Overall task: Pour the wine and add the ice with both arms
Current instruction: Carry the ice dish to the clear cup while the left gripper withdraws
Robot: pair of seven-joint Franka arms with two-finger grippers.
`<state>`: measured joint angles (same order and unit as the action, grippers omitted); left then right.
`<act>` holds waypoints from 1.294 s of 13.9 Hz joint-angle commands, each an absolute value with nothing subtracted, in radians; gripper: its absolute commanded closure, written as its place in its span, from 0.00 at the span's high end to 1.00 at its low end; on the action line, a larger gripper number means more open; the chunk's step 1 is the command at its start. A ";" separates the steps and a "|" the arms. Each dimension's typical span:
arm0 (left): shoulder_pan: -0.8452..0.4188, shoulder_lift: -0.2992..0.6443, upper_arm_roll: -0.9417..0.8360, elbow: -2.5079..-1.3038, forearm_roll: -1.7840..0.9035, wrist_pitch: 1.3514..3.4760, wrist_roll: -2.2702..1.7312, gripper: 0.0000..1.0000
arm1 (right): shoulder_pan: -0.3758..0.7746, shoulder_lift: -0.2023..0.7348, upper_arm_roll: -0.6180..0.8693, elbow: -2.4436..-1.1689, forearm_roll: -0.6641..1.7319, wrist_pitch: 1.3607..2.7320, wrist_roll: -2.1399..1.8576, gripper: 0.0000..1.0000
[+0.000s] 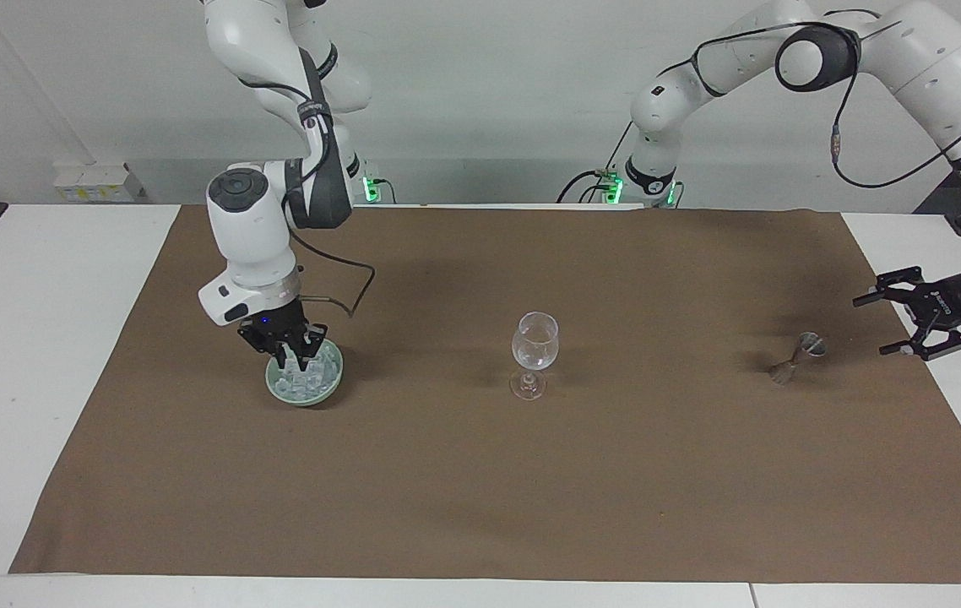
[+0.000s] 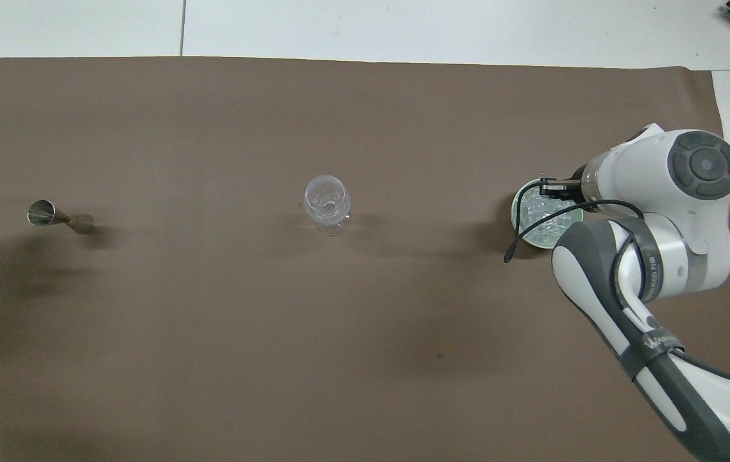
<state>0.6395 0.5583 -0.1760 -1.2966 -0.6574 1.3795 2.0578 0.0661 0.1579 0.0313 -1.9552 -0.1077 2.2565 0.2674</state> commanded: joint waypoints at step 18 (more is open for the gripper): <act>0.092 0.212 -0.160 -1.406 0.029 1.712 0.169 1.00 | 0.086 -0.017 0.069 -1.784 0.017 1.913 0.418 0.00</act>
